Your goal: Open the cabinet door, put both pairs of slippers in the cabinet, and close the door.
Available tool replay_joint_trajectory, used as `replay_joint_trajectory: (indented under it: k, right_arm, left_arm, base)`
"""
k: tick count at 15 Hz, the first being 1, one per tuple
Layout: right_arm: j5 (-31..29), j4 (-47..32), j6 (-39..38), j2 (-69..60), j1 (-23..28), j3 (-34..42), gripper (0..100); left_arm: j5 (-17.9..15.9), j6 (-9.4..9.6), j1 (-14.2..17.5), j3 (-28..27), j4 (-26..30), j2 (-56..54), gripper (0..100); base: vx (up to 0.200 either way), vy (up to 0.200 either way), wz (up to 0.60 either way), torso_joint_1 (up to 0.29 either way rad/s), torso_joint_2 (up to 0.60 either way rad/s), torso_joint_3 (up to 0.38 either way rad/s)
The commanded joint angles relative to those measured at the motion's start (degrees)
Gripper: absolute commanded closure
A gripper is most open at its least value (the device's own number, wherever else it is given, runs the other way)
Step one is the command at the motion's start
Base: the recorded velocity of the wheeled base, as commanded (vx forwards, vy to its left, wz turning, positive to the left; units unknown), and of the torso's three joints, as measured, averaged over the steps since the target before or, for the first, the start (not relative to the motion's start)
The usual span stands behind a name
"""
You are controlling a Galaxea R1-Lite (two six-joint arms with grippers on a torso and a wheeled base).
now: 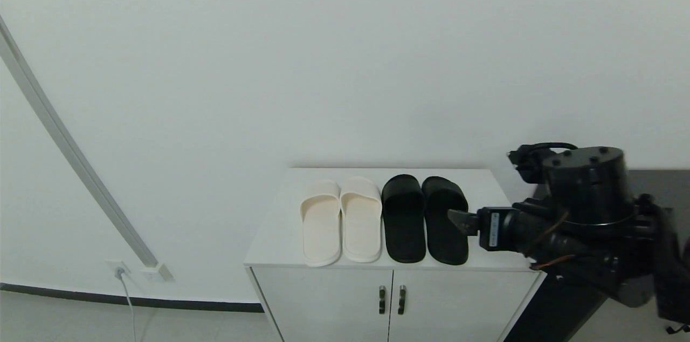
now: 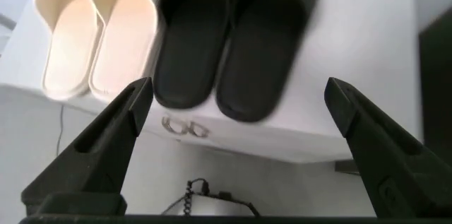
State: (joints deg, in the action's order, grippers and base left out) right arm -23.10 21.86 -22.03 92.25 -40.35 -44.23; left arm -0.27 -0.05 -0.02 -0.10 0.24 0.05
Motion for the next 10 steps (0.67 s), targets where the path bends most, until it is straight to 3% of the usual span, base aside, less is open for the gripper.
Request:
replay_joint_trajectory:
  k: [1,5,10]
  right_arm:
    - [-4.50,2.14,-1.79,11.55,-2.28,-4.99,0]
    - [-12.14,17.96,-0.03,24.30,-2.45,-6.22,0]
    - [-13.20,26.31,4.36,34.49,0.10,-11.06,0]
  left_arm:
    - [0.00,-0.04,0.02,0.01,0.02,0.04,100]
    - [-0.08,-0.04,0.02,0.01,0.02,0.04,100]
    - [0.00,-0.04,0.02,0.01,0.02,0.04,100]
  base:
    - [0.000,0.000,0.00,0.000,0.00,0.000]
    - [0.000,0.000,0.00,0.000,0.00,0.000]
    - [0.000,0.000,0.00,0.000,0.00,0.000]
